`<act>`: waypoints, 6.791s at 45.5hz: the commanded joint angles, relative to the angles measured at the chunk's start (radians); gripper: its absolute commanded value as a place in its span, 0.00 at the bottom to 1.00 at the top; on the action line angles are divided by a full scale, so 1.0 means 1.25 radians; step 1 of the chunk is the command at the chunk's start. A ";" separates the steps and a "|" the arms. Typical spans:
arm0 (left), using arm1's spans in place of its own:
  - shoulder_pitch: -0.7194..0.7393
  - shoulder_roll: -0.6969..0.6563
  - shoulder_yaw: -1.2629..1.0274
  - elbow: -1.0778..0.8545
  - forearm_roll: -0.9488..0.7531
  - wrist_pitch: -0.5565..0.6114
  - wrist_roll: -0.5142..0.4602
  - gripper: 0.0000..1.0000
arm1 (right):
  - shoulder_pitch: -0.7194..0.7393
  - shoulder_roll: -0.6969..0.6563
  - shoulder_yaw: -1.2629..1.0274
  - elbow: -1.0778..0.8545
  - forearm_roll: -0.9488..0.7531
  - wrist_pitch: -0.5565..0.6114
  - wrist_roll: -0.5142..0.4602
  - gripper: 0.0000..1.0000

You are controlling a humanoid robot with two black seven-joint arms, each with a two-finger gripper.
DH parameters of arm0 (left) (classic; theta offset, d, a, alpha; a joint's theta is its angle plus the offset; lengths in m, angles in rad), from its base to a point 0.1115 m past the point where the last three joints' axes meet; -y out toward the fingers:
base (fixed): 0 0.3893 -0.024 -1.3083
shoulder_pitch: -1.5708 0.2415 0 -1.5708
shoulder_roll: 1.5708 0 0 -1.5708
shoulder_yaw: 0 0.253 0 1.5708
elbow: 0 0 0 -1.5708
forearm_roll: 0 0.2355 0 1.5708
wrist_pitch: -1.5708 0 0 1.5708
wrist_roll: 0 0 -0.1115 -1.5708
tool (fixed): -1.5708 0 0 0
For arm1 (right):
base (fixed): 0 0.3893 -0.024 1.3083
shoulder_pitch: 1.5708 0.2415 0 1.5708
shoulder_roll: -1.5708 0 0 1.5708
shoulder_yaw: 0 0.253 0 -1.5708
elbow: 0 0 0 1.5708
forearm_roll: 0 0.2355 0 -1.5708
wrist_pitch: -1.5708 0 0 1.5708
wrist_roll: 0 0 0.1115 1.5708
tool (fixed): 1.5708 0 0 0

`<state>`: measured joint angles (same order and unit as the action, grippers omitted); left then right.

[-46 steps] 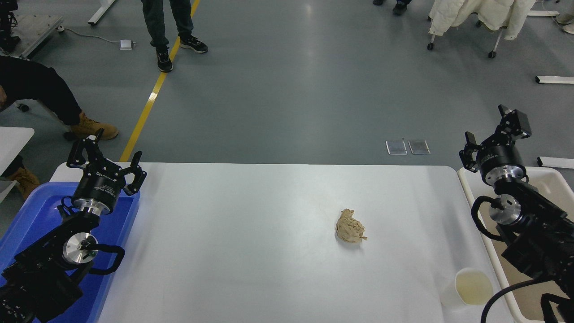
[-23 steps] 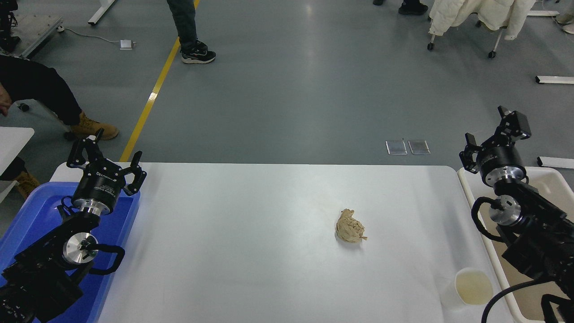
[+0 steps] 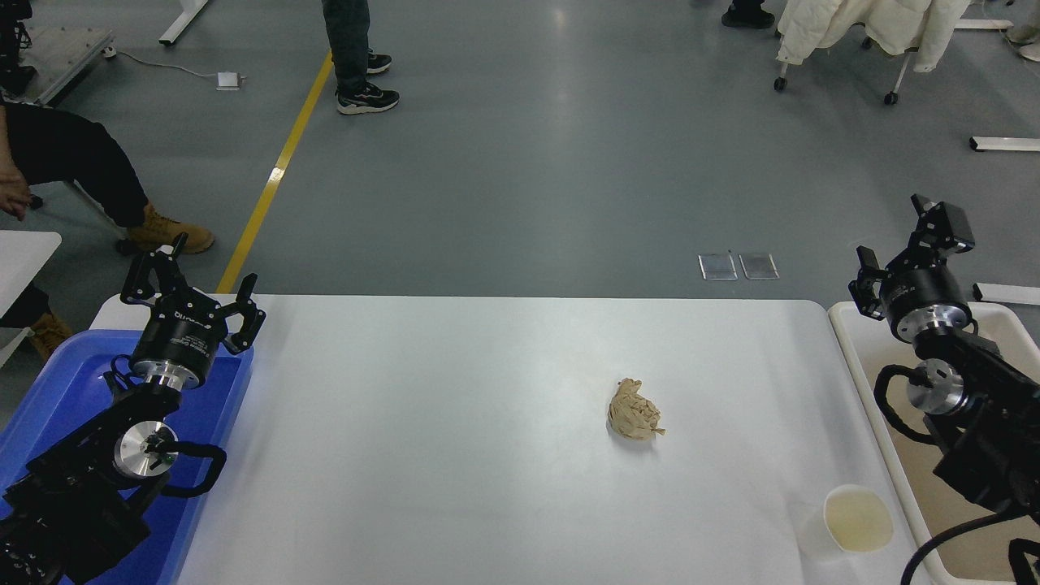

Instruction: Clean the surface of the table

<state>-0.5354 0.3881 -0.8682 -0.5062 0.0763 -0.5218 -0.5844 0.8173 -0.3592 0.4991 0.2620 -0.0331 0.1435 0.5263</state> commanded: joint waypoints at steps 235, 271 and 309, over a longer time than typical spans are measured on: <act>0.000 0.000 0.000 0.000 0.000 -0.001 0.000 1.00 | -0.003 -0.120 -0.488 -0.278 -0.502 -0.009 -0.174 0.00; 0.000 0.000 0.000 0.000 0.000 -0.001 0.000 1.00 | -0.157 -0.018 -0.485 -0.278 -0.388 -0.028 -0.255 0.05; 0.000 0.000 0.000 0.000 0.000 -0.001 0.000 1.00 | -0.142 -0.028 -0.451 -0.222 -0.380 -0.092 -0.249 0.97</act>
<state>-0.5354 0.3882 -0.8682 -0.5064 0.0766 -0.5231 -0.5844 0.6066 -0.3850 -0.0954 -0.0588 -0.5166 0.0454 0.2117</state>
